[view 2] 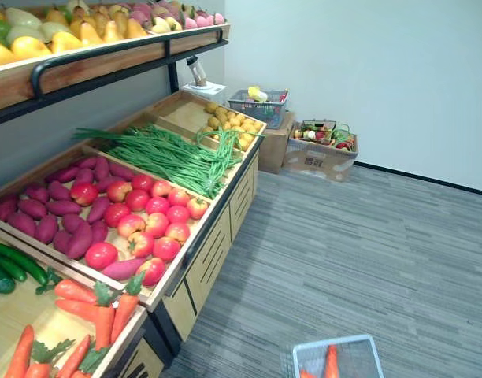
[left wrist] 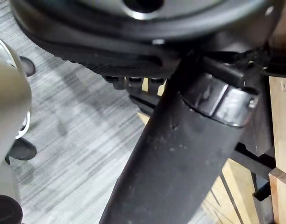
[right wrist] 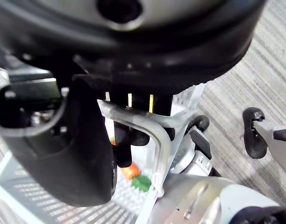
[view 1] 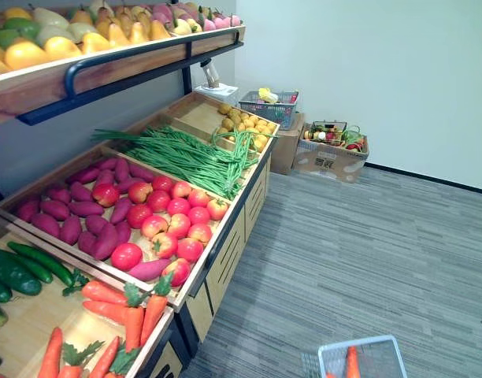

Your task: Pick vegetable in the basket

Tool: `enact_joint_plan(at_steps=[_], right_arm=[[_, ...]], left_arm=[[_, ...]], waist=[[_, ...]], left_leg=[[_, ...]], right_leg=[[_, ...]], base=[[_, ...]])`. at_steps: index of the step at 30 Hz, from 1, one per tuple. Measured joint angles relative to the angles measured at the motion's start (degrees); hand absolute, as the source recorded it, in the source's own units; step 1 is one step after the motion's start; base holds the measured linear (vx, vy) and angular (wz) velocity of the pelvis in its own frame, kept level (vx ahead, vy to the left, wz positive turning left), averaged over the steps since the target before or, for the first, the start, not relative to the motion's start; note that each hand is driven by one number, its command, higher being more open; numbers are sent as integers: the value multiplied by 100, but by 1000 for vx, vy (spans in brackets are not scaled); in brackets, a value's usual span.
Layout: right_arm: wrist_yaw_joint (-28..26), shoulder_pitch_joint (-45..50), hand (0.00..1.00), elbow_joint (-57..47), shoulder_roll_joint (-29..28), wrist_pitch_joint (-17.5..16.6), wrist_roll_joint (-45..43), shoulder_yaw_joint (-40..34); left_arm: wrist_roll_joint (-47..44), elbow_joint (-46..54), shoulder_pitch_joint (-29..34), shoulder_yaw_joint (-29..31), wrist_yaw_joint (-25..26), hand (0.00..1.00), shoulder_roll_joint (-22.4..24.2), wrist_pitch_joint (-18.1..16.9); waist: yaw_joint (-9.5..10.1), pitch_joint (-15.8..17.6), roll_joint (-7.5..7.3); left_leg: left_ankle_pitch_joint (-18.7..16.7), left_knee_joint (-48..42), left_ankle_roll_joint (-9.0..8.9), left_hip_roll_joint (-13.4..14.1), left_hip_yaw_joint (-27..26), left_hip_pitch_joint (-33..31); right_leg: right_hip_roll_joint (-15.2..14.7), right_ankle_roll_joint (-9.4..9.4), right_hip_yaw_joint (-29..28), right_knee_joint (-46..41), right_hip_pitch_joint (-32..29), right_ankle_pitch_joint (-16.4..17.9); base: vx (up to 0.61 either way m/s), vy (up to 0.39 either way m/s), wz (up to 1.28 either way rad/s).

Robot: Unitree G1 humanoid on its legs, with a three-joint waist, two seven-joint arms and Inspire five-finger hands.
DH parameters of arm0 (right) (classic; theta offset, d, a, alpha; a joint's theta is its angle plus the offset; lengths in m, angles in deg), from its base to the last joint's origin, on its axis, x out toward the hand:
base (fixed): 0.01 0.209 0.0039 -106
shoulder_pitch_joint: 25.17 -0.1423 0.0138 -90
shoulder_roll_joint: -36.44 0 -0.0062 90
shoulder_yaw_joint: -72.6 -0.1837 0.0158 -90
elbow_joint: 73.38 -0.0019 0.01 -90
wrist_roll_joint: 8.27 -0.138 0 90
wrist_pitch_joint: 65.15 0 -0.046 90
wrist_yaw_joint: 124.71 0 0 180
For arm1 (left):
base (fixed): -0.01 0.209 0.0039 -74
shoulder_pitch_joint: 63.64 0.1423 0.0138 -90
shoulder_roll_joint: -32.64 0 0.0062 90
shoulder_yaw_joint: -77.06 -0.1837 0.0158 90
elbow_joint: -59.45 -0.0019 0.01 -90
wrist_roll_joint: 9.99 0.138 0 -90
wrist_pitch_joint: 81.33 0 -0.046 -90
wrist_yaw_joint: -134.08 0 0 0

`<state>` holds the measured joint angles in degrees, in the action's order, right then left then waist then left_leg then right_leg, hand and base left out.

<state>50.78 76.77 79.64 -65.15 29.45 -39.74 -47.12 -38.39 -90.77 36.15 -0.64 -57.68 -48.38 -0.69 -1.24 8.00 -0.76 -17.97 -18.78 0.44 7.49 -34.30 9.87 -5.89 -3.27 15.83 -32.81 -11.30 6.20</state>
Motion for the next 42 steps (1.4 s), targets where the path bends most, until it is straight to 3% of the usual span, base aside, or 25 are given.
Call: enact_joint_plan(at_steps=[1, 2, 3, 4, 5, 6, 8, 10, 11, 15, 20, 23, 25, 26, 29, 30, 33, 37, 42], right_arm=[[-22, -88, 0, 43, 39, -49, 5, 124], [-28, -178, 0, 72, 119, -32, 16, 149], [15, -373, 0, 104, 164, 25, 52, 150], [77, -426, 0, 146, 81, -9, 43, 110], [153, -433, 0, 208, 62, -20, 42, 61], [147, -433, 0, 195, 87, -16, 49, 94], [132, -430, 0, 192, 172, 15, 223, 423], [128, -368, 0, 194, 174, 103, 270, 695], [123, -320, 0, 187, 218, 119, 268, 824], [131, -280, 0, 147, 300, 185, 236, 842], [131, -119, 0, 16, 269, 129, 210, 775], [117, -111, 0, 13, 289, 84, 221, 601], [42, -196, 0, 23, 484, 94, 279, 609], [-65, -228, 0, 11, 536, 83, 431, 610], [-157, -180, 0, 30, 532, 143, 437, 639], [-160, -160, 0, 23, 506, 142, 434, 675], [-248, 29, 0, 16, 417, 183, 429, 862], [-244, 110, 0, 21, 426, 115, 467, 916], [-240, -48, 0, -1, 503, 85, 691, 1291]], left_arm=[[8, -43, 56, 21, 7, 100, -10, 4], [20, -33, 119, 16, -1, 100, 39, -11], [22, -19, 137, -1, -11, 100, 84, -33], [12, -40, 128, -80, 34, 100, 43, -9], [-22, -40, 171, -68, 44, 100, 29, -10], [-41, -62, 185, -46, 68, 100, 46, -10], [-35, -75, 201, -21, 83, 100, 124, -11], [-28, -60, 154, -37, 135, 100, 105, -88], [-43, -57, 112, -79, 146, 100, 94, -140], [-186, 29, -116, -245, 113, 100, 149, -128], [-238, 28, -279, -265, 38, 100, 184, -39], [-307, 74, -353, -184, -9, 100, 149, -123], [-388, 73, -195, -191, -25, 100, 174, -152], [-487, 29, -56, -202, -89, 100, 196, -186], [-533, 10, 29, -214, -144, 100, 200, -286], [-529, -27, 58, -227, -144, 100, 184, -291], [-543, -101, 57, -331, -180, 100, 58, -279], [-588, -123, -65, -522, -172, 100, 74, -260], [-664, -190, -380, -665, -117, 100, 20, -308]], waist=[[117, -61, -30], [150, -98, 117], [203, 16, 91], [153, 60, -32], [166, 44, -185], [188, 30, -194], [215, 3, -72], [220, 2, -91], [219, -16, -160], [144, -75, -44], [61, -28, -91], [124, 107, -205], [258, 116, -140], [252, 135, -97], [283, 129, 35], [289, 105, 85], [202, -31, -20], [90, -110, -5], [104, -196, -71]], left_leg=[[-115, -5, 153, -48, 341, -339], [37, 469, 165, -15, 585, -443], [393, 725, -105, -11, 398, -453], [413, 704, -111, -70, 276, -424], [410, 638, -145, -92, 55, -389], [417, 599, -171, -50, -43, -390], [447, 444, -221, 228, -227, -403], [507, 106, -315, 426, -272, -461], [591, -56, -306, 452, -213, -595], [912, 568, -458, 254, 68, -582], [1044, 574, -513, 276, 229, -633], [966, -778, -328, 468, 1015, -1292], [498, -649, -515, 199, 2201, -1378], [474, -150, -601, 95, 2602, -1397], [681, 247, -579, 144, 3057, -1489], [727, 250, -576, 146, 3044, -1481], [827, 674, -509, -42, 2984, -1373], [1274, 1276, -399, -262, 2855, -1101], [1274, 1350, -389, -407, 2889, -1058]], right_leg=[[151, 119, -226, 762, 94, -174], [297, 177, -340, 1183, 202, -248], [108, 210, -19, 607, 126, 154], [-227, 494, 333, 499, 349, 458], [-323, 662, 606, 935, 584, 542], [-240, 626, 753, 1208, 677, 524], [197, 449, 702, 2107, 1011, 108], [419, 333, 564, 2729, 1316, -178], [431, 292, 478, 2980, 1390, -319], [469, 266, 535, 3230, 1300, -504], [509, 228, 627, 3300, 1330, -565], [524, 190, 375, 3199, 1284, -544], [564, 174, -166, 3072, 1210, -504], [625, 169, -416, 3069, 1208, -500], [855, 183, -727, 2981, 1140, -500], [881, 202, -814, 2980, 1149, -510], [694, 305, -881, 2962, 1045, -494], [479, 408, -925, 2863, 944, -428], [353, 482, -847, 3052, 1069, -410]], base=[[-58, -37, -115], [-175, -40, -133], [-138, -47, -96], [-76, -81, -105], [22, -123, -76], [63, -197, -96], [66, -208, -76], [12, -193, -43], [-23, -150, -23], [-26, -44, 3], [-72, -63, 12], [-92, -93, -29], [-96, 11, -124], [-91, 50, -129], [-73, 36, -75], [-8, 134, -80], [83, 127, -14], [150, 102, -2], [162, 111, 2]])
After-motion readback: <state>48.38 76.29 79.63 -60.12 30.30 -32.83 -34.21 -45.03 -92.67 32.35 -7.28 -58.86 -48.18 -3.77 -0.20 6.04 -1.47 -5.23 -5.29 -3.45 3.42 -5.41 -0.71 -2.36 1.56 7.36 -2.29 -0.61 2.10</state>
